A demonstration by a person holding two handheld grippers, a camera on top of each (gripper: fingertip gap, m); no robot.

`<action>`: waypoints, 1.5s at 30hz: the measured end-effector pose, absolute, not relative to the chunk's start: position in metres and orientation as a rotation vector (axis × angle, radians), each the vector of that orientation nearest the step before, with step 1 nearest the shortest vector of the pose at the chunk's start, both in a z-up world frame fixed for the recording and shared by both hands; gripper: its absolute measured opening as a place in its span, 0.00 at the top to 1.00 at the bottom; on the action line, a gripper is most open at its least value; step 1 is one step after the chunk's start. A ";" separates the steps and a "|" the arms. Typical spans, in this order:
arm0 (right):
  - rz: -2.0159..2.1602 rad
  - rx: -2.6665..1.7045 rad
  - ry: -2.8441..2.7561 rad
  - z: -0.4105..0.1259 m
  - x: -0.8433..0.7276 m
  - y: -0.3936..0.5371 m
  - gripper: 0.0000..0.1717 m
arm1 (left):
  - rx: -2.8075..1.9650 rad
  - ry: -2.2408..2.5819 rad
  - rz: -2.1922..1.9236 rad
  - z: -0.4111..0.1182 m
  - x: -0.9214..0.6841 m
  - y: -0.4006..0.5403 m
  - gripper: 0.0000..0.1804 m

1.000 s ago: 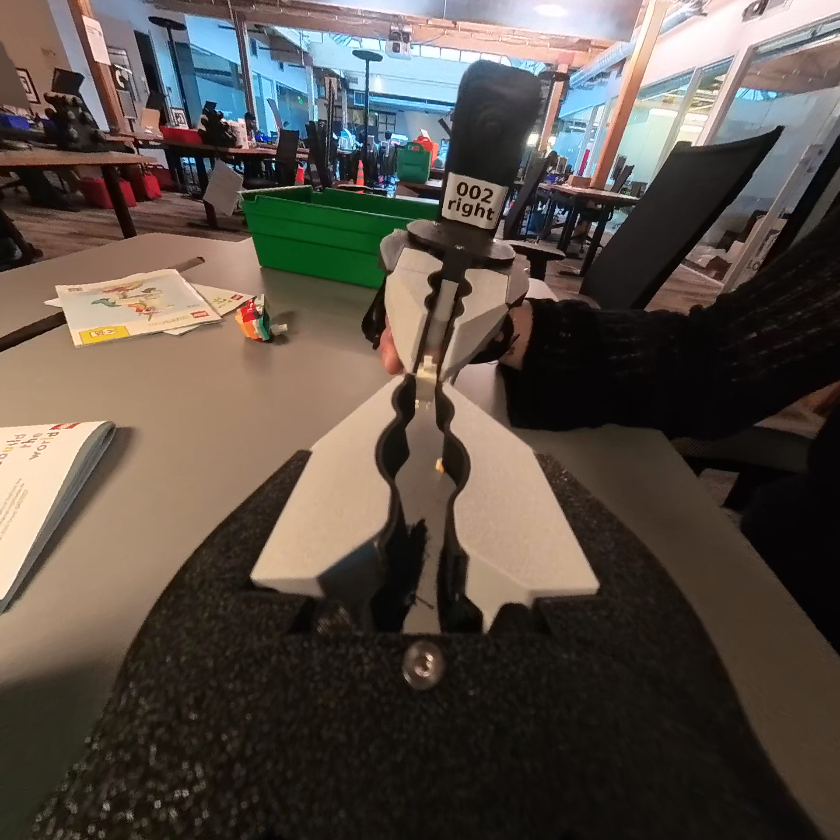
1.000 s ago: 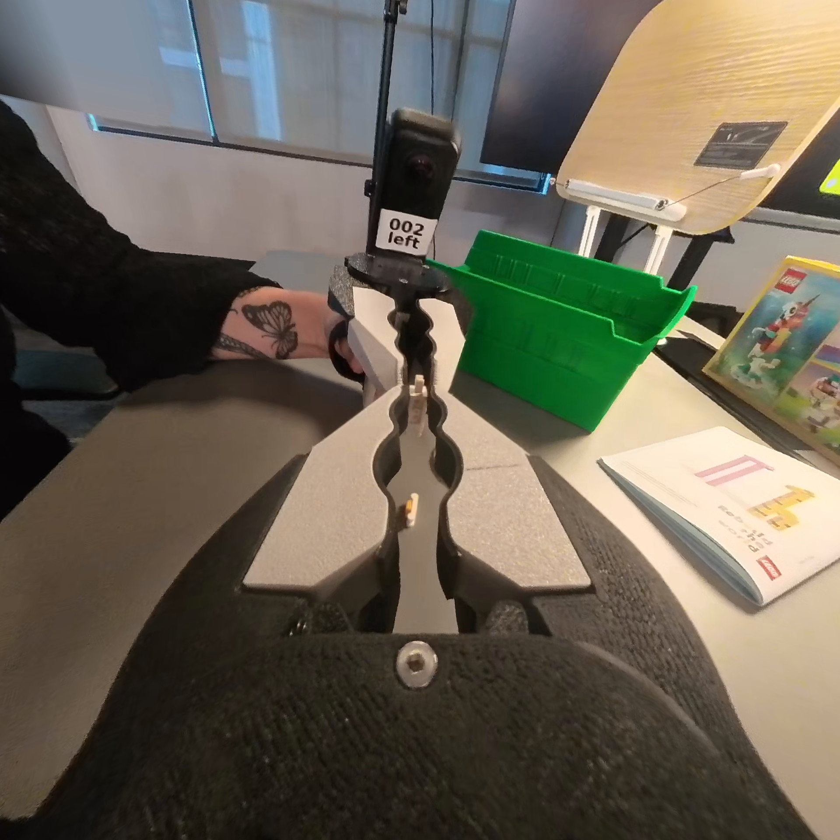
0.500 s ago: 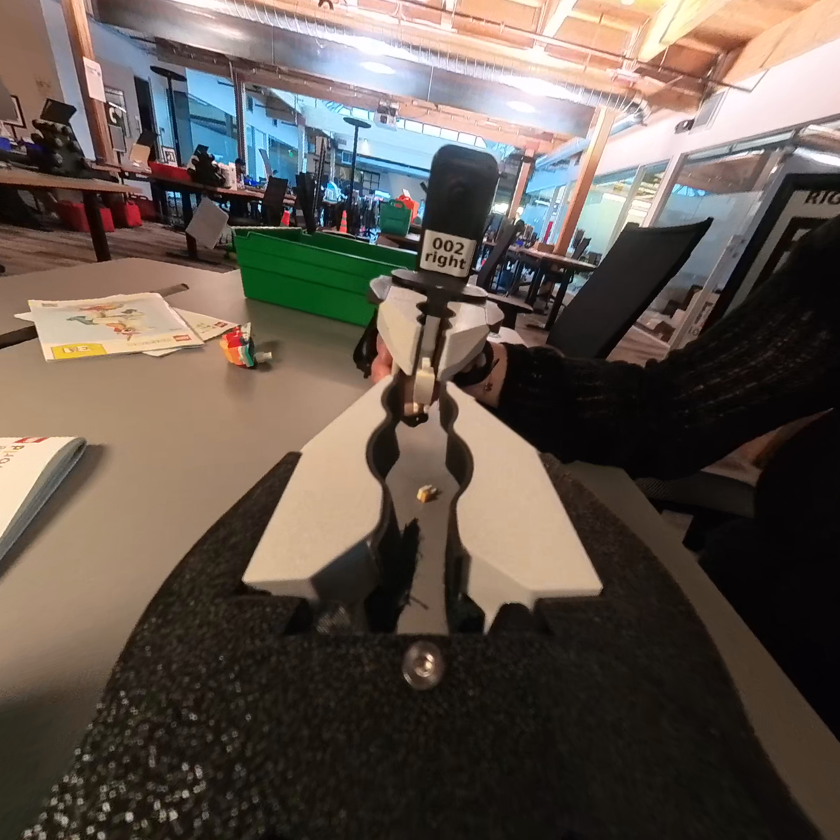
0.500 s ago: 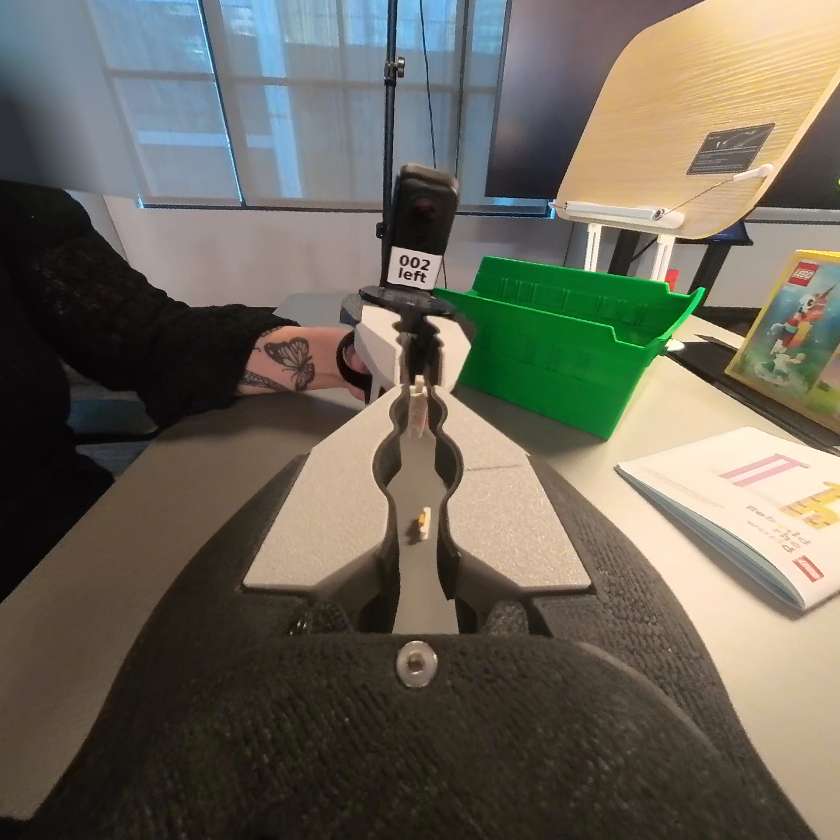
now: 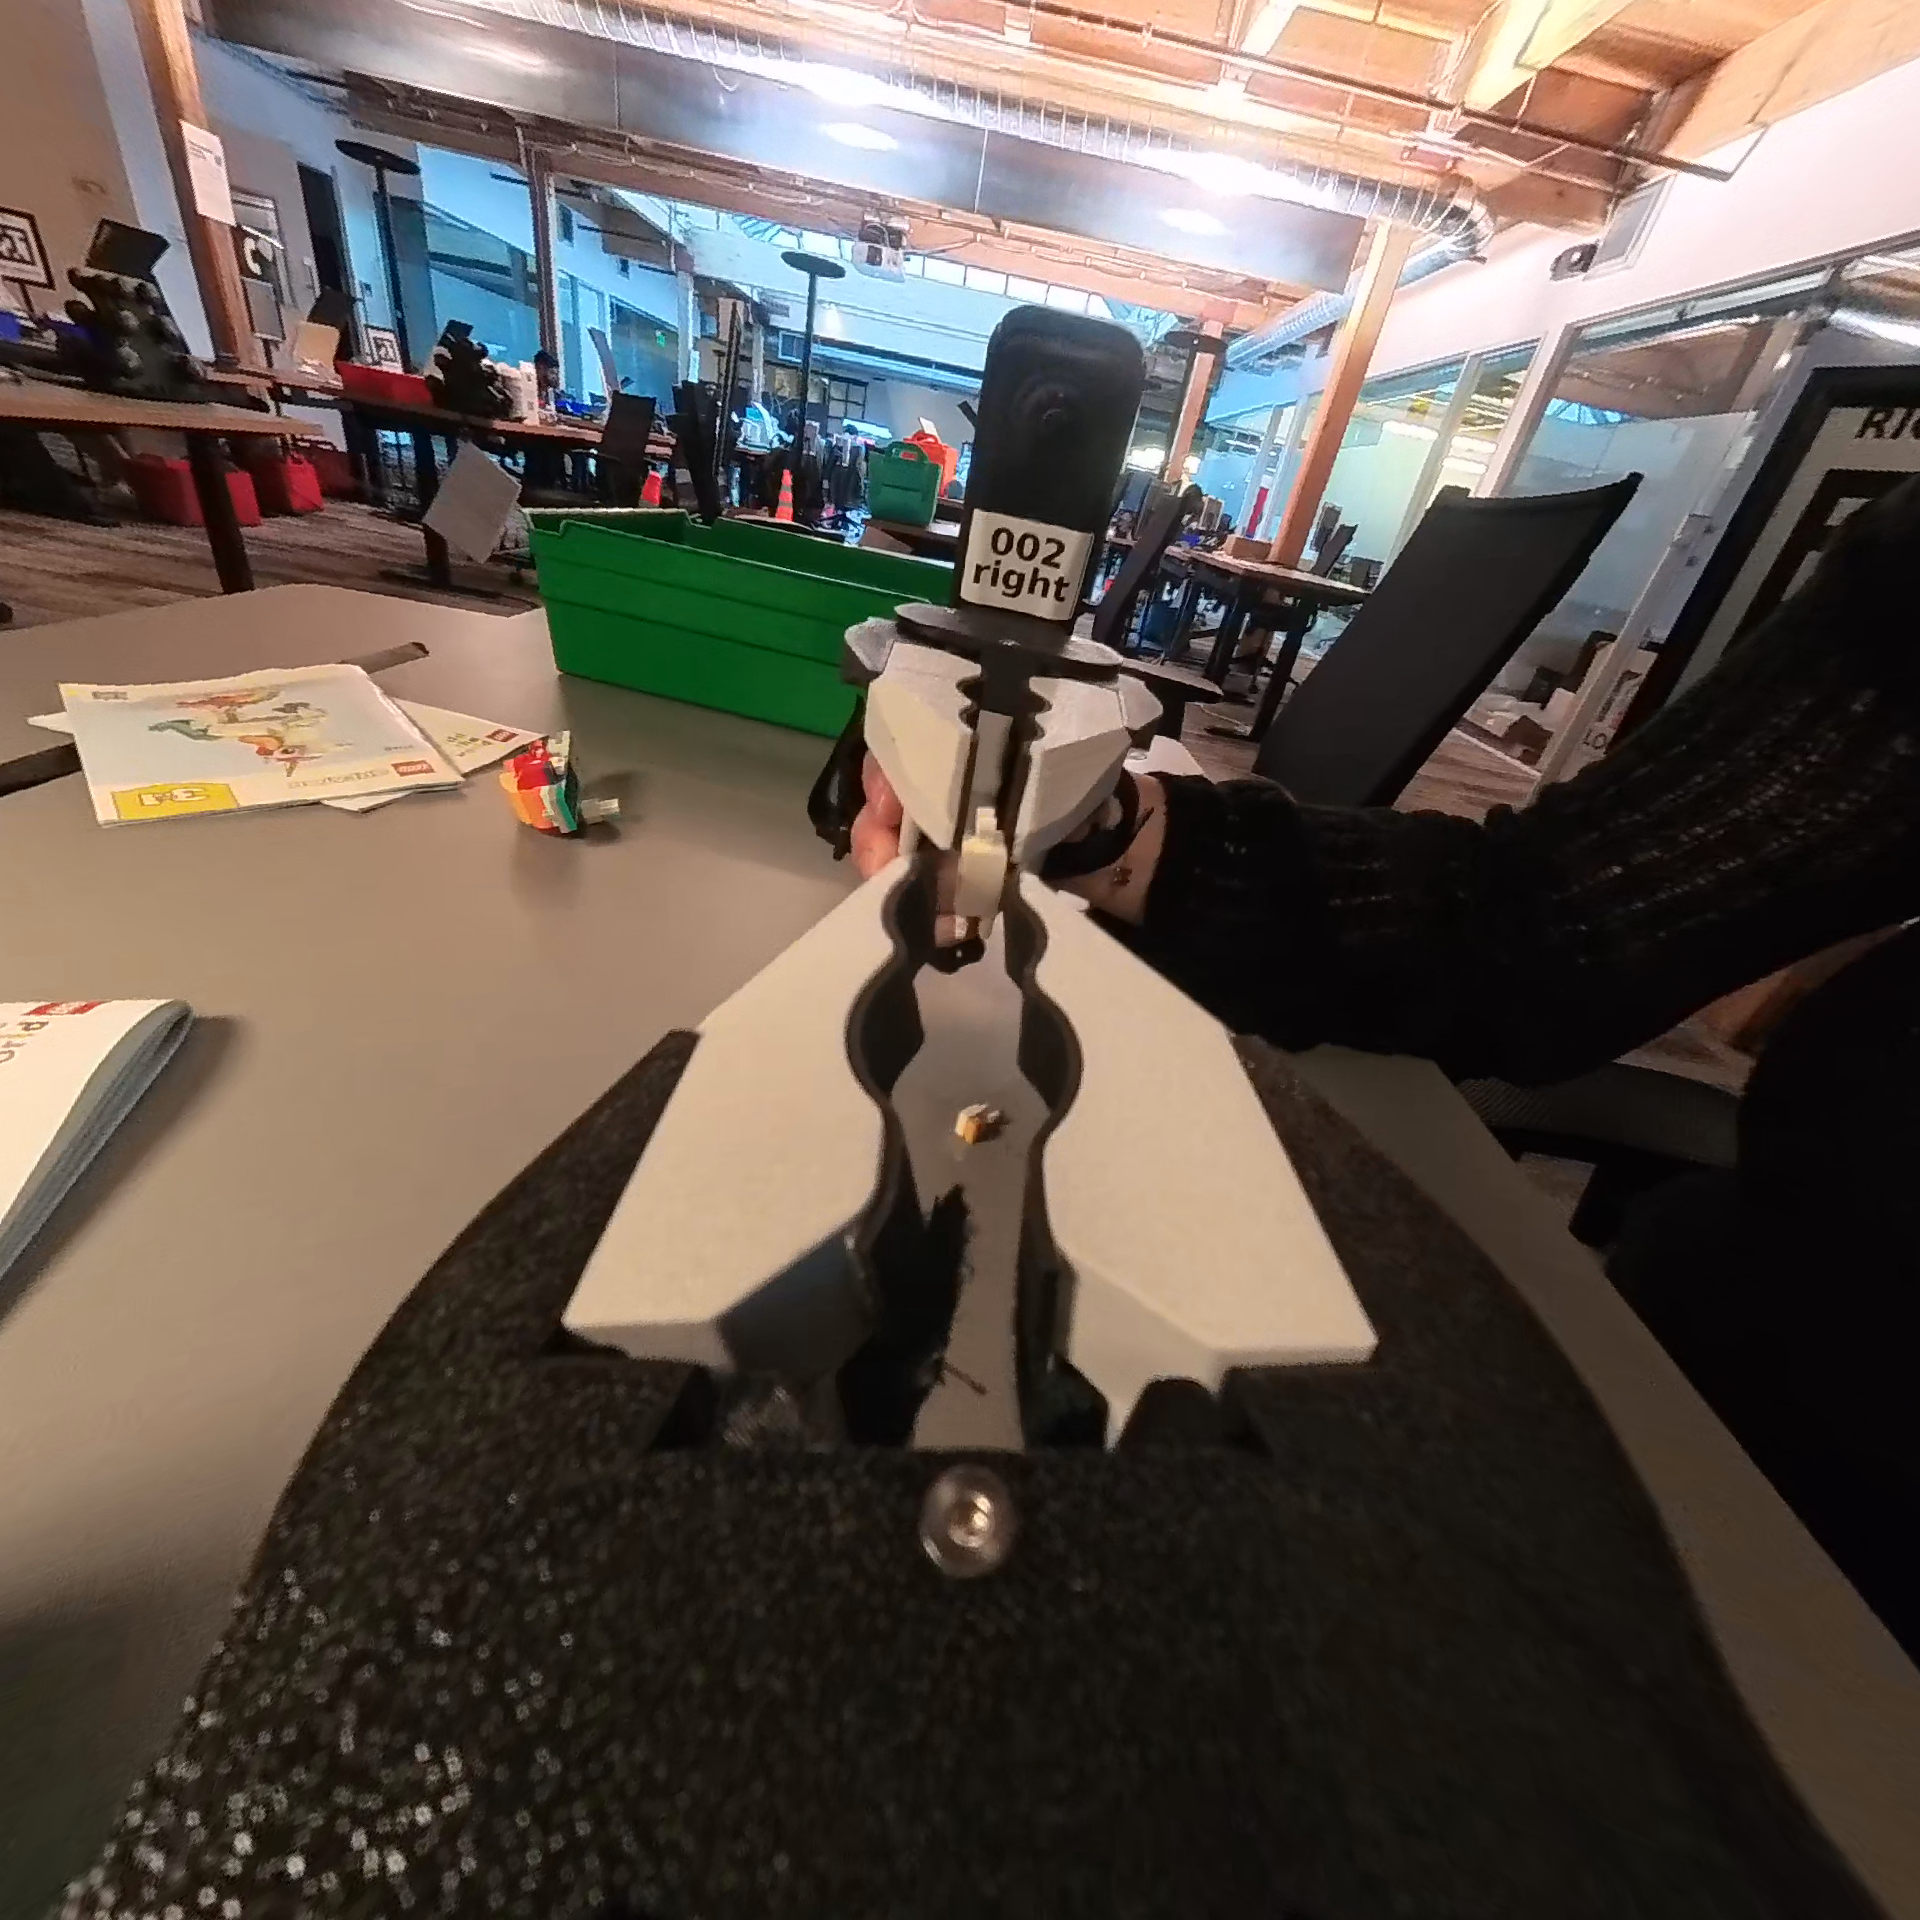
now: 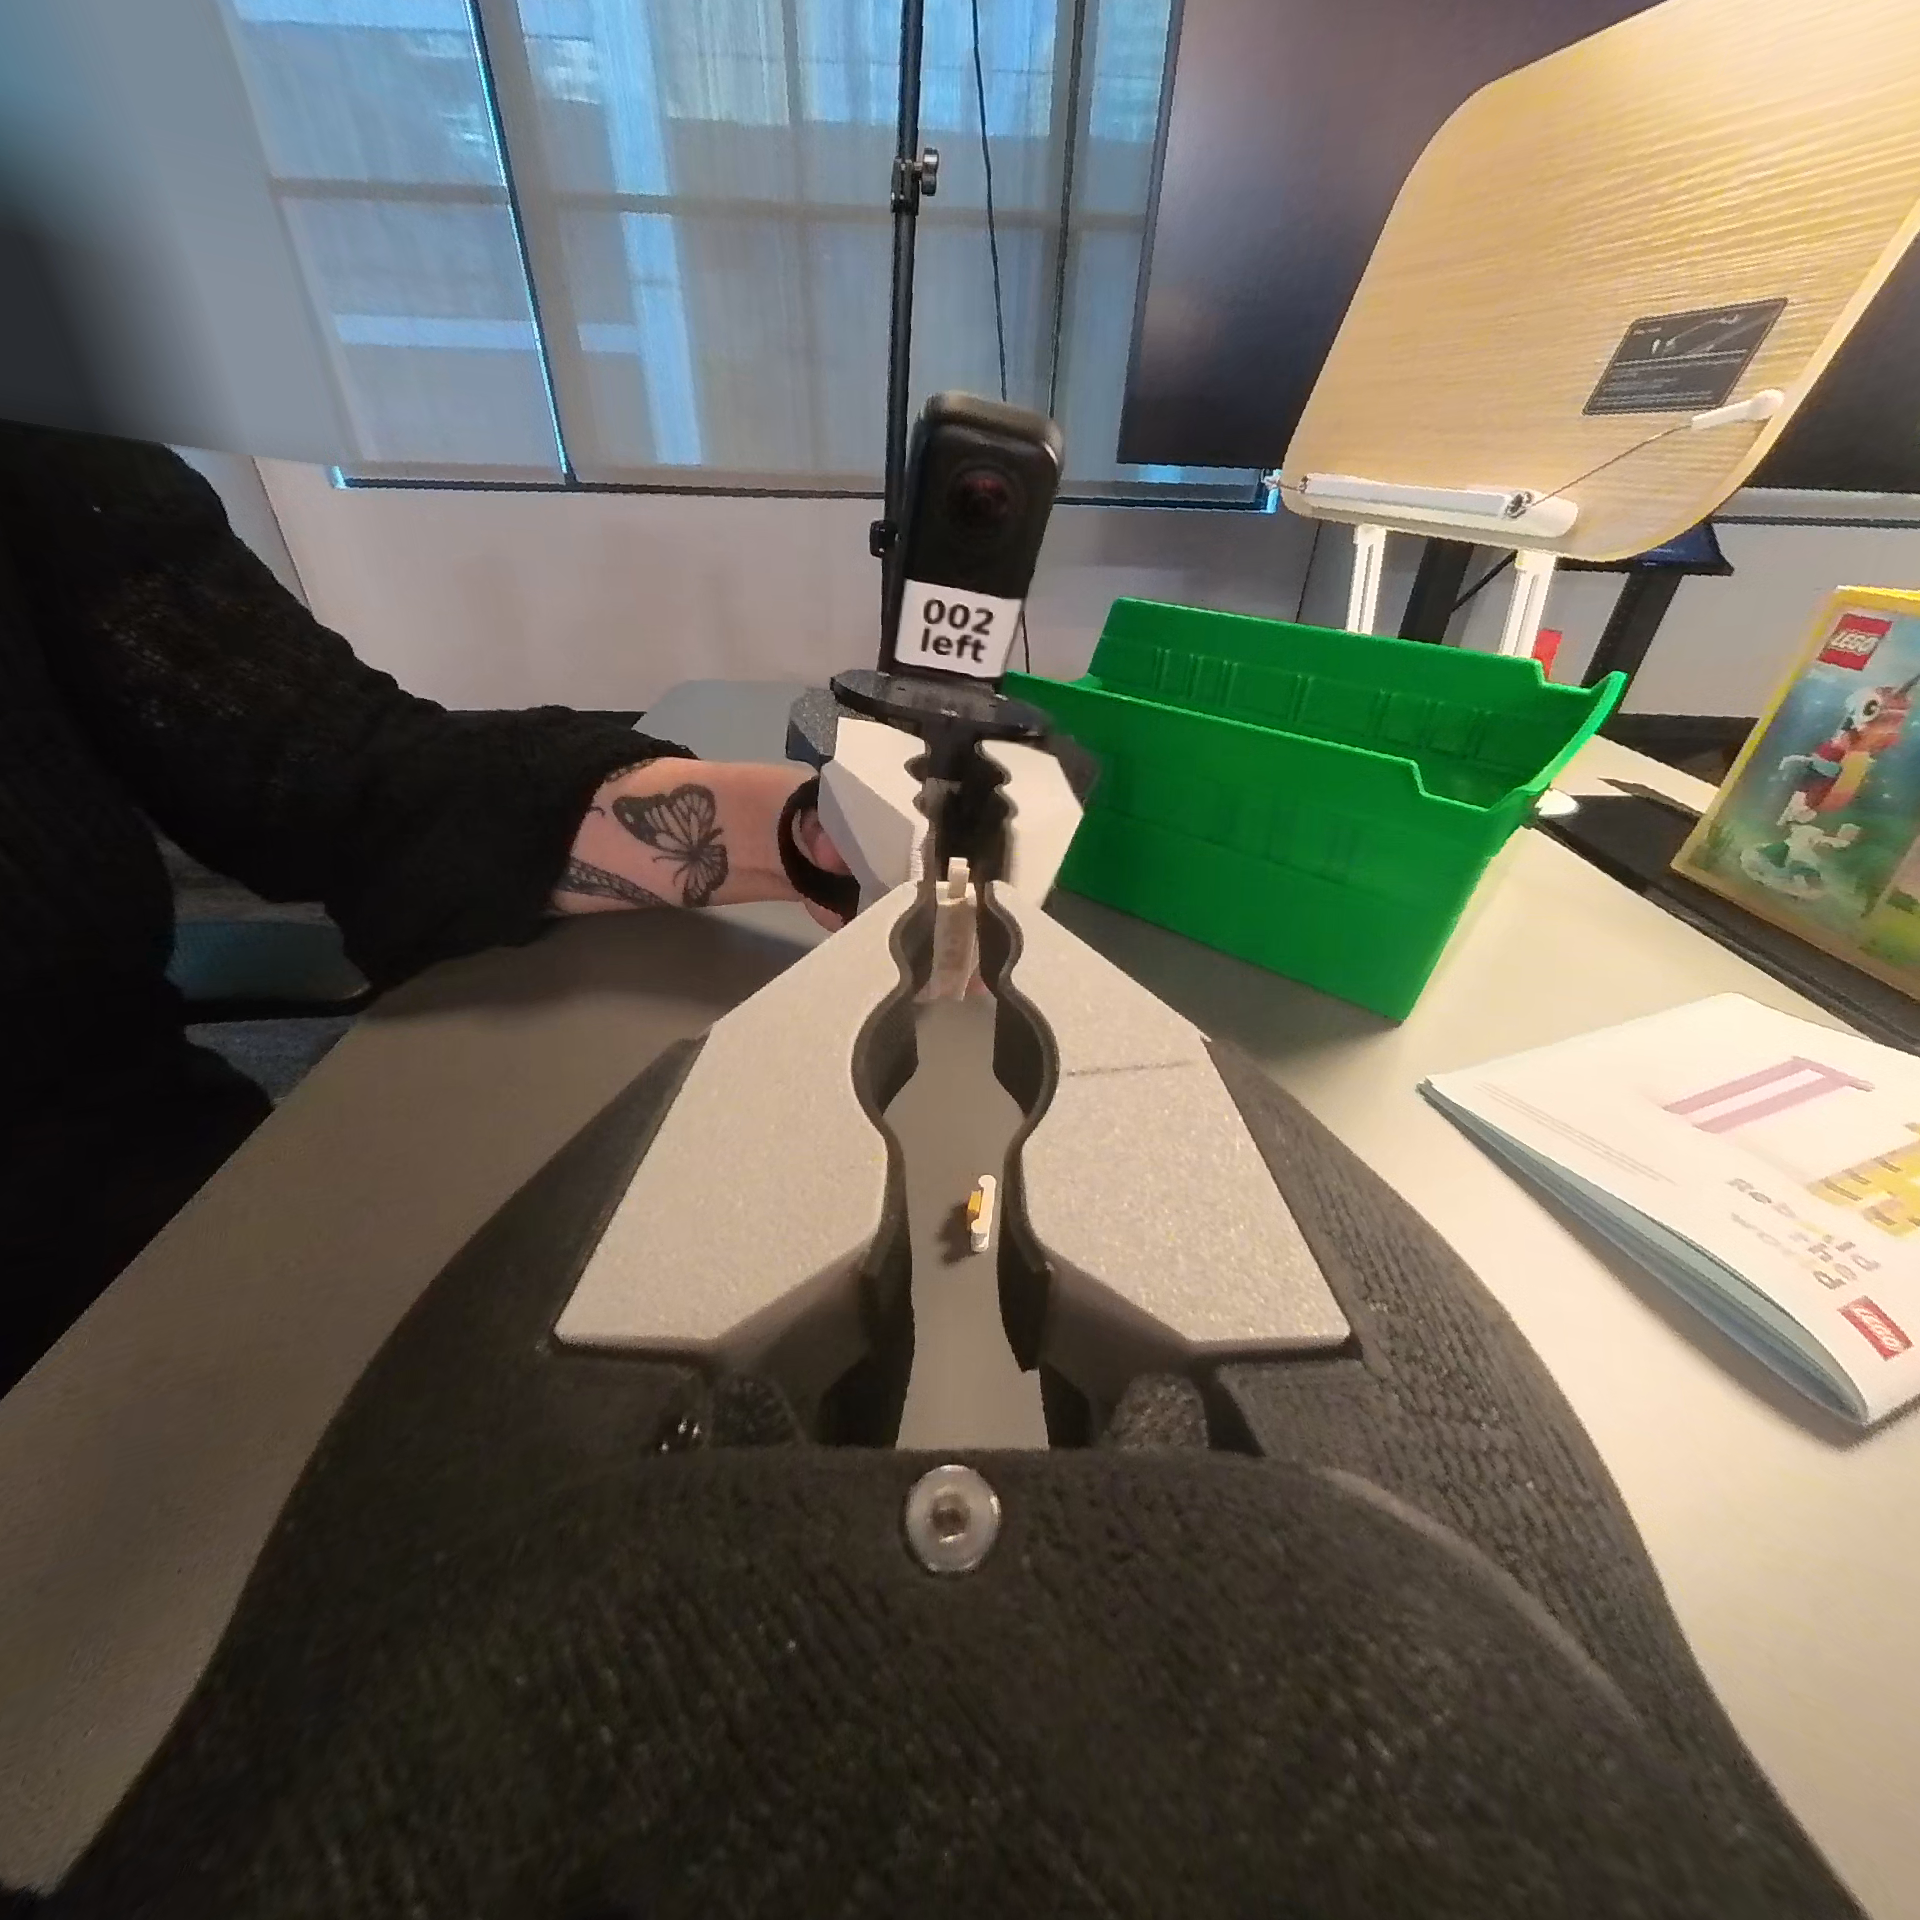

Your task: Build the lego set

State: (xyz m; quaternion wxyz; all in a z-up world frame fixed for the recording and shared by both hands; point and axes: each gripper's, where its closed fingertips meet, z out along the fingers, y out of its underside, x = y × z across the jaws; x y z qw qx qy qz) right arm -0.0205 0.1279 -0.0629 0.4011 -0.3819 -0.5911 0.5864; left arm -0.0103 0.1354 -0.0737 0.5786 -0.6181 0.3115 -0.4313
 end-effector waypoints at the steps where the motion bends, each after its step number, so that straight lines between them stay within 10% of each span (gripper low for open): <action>1: 1.482 -0.967 -1.497 -0.063 -0.021 0.128 0.97 | -1.452 0.733 -1.005 -0.074 -0.010 0.135 0.95; 45: 1.508 -1.042 -1.538 -0.073 -0.027 0.126 0.97 | -1.478 0.853 -0.890 -0.075 -0.019 0.130 0.98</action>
